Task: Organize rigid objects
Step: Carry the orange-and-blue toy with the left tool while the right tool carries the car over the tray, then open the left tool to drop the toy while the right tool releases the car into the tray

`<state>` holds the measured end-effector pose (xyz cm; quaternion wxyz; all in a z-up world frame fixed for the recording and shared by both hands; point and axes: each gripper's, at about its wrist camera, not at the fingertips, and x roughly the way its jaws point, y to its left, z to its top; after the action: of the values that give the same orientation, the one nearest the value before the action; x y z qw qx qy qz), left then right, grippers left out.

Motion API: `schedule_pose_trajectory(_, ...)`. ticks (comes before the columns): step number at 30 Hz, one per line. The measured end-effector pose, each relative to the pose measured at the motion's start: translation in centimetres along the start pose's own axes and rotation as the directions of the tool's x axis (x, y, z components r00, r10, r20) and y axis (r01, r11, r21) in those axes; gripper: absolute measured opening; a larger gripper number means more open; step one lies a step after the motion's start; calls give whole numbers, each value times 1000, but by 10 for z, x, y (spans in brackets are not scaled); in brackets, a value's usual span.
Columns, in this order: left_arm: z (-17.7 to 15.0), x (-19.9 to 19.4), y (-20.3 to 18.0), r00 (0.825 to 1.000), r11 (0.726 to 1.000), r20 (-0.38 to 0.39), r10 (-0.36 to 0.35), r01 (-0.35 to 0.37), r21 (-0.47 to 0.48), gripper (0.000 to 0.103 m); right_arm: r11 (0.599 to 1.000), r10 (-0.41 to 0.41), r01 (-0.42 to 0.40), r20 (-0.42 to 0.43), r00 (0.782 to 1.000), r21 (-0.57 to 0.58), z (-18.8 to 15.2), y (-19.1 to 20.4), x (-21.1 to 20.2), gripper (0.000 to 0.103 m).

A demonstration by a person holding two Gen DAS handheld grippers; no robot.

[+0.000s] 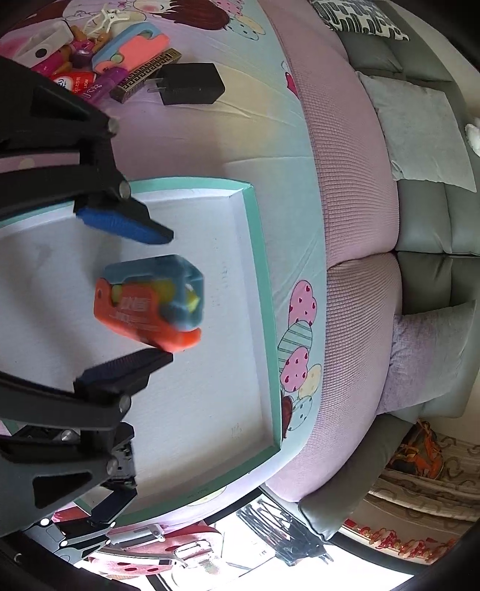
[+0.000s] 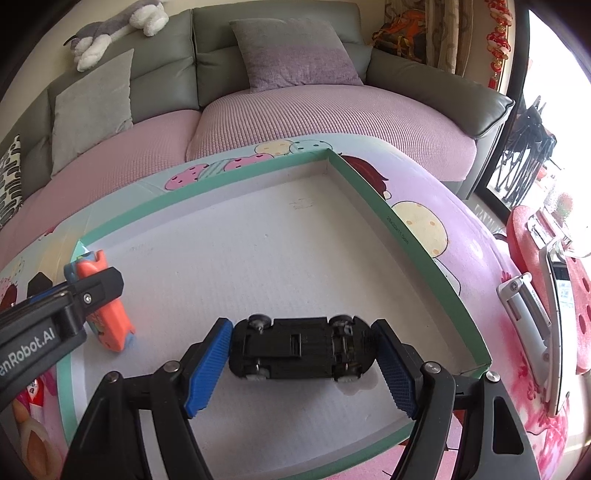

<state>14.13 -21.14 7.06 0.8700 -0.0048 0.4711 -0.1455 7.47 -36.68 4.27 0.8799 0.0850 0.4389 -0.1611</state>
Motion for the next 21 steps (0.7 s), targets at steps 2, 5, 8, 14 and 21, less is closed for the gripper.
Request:
schedule_pose_trajectory(2,0,-1,2,1000,1000,1,-4,4,-6,62,1000,6,-6,-1,1000,6,0,0,1,86)
schedule_pose_trajectory(5,1,-3,5,1000,1000,5,-6,6,-16,62,1000,8,-8,0,1000,3,0,1,1,88)
schedule_pose_trajectory(8,1,-4,10,1000,999,7,8,-7,-34,66,1000,3,-3,8,1000,-13,-1,4,0,101)
schedule_pose_trajectory(14,0,-5,25,997,995,34,64,-61,-79,87,1000,6,-5,31,1000,-18,-1,6,-2,103)
schedule_pose_trajectory(21,-3,-7,48,989,977,61,135,-123,-175,100,1000,11,-11,22,1000,7,0,3,-1,103)
